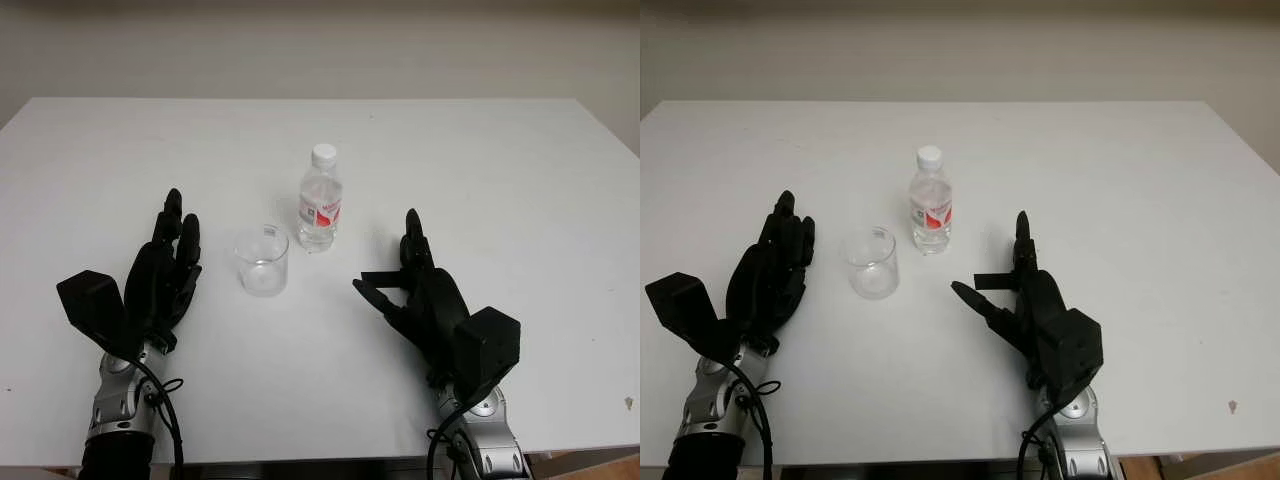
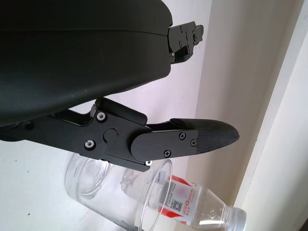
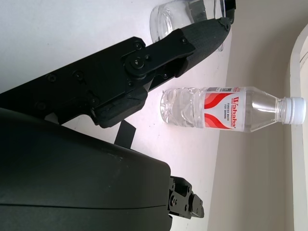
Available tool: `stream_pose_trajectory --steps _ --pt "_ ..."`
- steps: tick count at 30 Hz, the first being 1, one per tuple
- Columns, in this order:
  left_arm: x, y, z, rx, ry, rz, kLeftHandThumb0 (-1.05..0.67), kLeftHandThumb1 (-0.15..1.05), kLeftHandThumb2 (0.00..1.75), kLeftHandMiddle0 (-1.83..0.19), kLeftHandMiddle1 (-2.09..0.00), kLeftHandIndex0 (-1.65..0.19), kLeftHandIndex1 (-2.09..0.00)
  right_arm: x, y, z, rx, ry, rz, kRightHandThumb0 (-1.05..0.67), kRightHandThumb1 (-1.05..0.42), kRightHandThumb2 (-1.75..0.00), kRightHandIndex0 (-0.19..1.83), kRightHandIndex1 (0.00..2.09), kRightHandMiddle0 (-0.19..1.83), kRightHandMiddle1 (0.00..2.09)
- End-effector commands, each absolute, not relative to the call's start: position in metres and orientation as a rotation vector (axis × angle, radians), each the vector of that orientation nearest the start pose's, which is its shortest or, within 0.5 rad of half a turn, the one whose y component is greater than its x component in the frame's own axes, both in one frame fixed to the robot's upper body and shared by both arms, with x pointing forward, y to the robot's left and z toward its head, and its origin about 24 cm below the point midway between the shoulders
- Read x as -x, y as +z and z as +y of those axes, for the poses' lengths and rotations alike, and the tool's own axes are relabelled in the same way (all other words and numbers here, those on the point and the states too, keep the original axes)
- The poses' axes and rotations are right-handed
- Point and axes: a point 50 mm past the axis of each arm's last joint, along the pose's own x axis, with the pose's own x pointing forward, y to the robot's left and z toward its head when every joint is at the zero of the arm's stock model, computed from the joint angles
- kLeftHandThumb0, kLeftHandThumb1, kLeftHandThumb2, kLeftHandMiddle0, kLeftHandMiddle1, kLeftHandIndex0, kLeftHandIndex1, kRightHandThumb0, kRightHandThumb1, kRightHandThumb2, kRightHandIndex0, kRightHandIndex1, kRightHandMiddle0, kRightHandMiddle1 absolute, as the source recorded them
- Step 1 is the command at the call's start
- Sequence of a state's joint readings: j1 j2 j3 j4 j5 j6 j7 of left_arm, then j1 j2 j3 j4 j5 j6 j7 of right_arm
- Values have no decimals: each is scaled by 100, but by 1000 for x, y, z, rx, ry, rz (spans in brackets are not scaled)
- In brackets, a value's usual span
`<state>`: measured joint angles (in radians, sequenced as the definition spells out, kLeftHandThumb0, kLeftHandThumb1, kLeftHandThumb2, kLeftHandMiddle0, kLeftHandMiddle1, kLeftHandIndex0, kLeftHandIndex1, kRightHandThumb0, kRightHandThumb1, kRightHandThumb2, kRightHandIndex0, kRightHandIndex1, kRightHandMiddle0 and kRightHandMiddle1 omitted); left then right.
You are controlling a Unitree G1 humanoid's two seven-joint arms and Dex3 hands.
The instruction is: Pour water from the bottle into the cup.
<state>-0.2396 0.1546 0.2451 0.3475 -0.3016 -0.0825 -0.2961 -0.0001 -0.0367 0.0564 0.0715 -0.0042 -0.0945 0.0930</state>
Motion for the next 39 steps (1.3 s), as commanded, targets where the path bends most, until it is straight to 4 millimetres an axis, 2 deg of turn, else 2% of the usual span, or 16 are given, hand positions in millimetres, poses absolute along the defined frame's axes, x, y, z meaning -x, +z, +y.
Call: stream_pose_trajectory --steps 1,12,19,27,32,39 --pt "-287 36 217 204 -55 -15 -72 105 45 17 -5 19 -5 -250 34 -138 38 149 -21 -92 -91 -5 -19 0 -19 0" --pt "-295 40 219 193 -47 -22 -72 105 43 16 -5 16 -6 -265 37 -137 33 173 -34 -93 -91 -5 -19 0 -19 0" --pt "-293 39 220 179 -41 -30 -71 105 45 16 -6 16 -6 -289 67 -130 17 208 -162 -94 -91 -5 -19 0 -19 0" --pt "-293 41 220 184 -46 -32 -72 105 43 17 -5 17 -5 -330 110 -113 65 249 -294 -97 -92 -6 -19 0 -19 0" --pt "-293 40 219 175 -39 -31 -72 105 45 16 -6 16 -6 -347 118 -109 90 263 -288 -97 -90 -5 -19 0 -19 0" --pt "-294 39 217 195 -44 -29 -71 105 44 16 -5 16 -5 -363 117 -101 170 285 -282 -98 -90 -5 -19 0 -19 0"
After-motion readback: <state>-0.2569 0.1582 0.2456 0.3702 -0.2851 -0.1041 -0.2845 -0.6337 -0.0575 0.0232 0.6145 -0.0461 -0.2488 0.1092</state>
